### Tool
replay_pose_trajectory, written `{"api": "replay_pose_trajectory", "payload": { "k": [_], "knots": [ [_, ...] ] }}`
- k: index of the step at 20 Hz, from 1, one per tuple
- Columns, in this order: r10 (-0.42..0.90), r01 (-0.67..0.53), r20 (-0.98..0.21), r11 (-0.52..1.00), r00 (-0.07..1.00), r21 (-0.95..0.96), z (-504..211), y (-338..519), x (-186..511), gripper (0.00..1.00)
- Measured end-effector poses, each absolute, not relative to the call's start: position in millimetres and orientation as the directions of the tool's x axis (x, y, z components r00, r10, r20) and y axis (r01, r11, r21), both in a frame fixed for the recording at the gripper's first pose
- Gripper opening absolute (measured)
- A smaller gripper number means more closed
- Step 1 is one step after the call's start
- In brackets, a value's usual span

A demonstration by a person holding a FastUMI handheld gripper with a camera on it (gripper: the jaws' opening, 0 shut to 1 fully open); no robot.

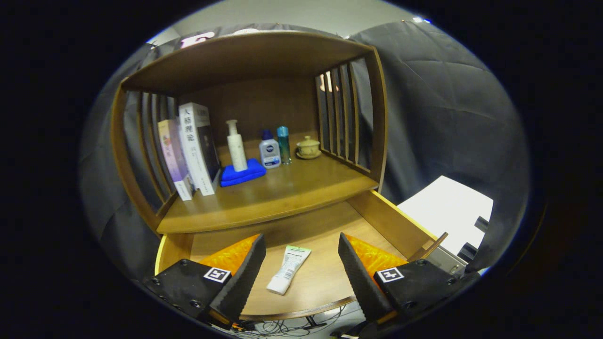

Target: Pull open the drawer, take out the items inside it, and place them on the countertop above the cabinet.

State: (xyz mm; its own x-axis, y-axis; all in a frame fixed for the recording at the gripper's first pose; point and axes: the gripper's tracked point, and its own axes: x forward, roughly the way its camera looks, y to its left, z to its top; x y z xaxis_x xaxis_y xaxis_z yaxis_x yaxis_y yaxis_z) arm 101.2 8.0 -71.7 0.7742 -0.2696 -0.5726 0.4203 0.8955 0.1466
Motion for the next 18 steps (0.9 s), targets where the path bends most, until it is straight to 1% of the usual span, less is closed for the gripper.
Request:
{"api": "replay_pose_trajectory", "payload": {
  "k": [7, 13, 18],
  "knots": [
    [-0.189, 0.515, -0.752, 0.827, 0.631, 0.225, -112, 14, 132, 0.97],
    [-0.152, 0.631, -0.837, 0.730, 0.525, 0.263, -143, 4, 145, 0.97],
    [-0.103, 0.672, -0.905, 0.705, 0.413, 0.227, -182, 18, 141, 0.97]
  ]
}}
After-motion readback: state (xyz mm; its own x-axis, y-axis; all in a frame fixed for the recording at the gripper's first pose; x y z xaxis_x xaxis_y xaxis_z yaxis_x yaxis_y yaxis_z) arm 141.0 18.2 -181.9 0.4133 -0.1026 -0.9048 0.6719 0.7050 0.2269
